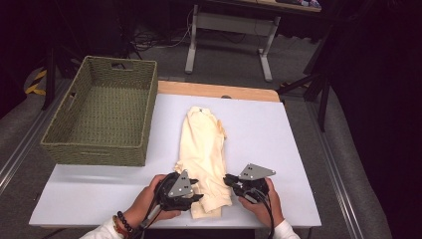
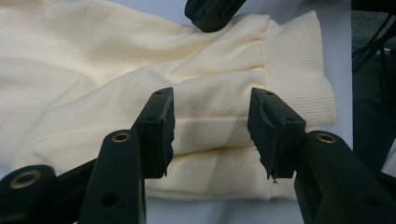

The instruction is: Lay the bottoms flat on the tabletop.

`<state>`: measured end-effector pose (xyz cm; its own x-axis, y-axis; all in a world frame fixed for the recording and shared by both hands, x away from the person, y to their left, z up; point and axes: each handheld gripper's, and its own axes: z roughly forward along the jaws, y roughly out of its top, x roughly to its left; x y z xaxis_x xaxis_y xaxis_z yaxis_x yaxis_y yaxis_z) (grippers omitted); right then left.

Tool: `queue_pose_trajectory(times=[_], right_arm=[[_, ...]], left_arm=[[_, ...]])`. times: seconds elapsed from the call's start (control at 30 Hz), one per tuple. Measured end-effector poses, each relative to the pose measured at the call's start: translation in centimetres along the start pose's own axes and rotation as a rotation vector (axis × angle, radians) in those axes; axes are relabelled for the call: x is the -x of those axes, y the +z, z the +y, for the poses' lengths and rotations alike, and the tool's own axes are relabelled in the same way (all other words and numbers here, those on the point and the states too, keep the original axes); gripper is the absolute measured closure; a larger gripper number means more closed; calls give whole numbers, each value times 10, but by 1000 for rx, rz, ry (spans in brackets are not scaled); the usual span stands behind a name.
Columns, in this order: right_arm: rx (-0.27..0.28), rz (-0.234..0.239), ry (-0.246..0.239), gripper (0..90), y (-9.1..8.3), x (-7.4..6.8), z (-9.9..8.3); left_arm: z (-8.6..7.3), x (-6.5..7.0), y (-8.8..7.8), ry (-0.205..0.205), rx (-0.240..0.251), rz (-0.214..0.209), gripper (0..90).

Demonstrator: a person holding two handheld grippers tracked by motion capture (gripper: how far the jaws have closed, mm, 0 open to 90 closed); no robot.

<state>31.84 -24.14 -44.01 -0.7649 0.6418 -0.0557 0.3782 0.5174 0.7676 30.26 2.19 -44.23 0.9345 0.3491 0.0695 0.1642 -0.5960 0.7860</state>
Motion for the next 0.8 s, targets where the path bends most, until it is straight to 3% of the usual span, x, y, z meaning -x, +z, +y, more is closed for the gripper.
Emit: queue_pose_trajectory(times=[0.17,0.2,0.3,0.37,0.43,0.47,0.63,0.8], right_arm=[[-11,2,0,763,5,0,-2],[-13,2,1,759,6,0,-2],[-18,3,-4,745,8,-1,-2],[-22,2,-6,747,9,-1,-2],[-21,2,-7,747,9,-1,-2],[-20,1,-9,753,8,-1,-2],[-10,0,-14,739,7,-2,-2],[31,2,-18,701,1,-2,1]], left_arm=[[-2,-11,16,-58,-37,-22,557],[-5,-16,19,-88,-43,-39,567],[-9,-23,21,-110,-38,-74,676],[-8,-23,21,-85,-44,-90,766],[-7,-22,19,-73,-35,-86,788],[-5,-21,17,-60,-39,-76,875],[-4,-21,13,-26,-35,-75,884],[2,-19,-6,-4,10,-53,886]])
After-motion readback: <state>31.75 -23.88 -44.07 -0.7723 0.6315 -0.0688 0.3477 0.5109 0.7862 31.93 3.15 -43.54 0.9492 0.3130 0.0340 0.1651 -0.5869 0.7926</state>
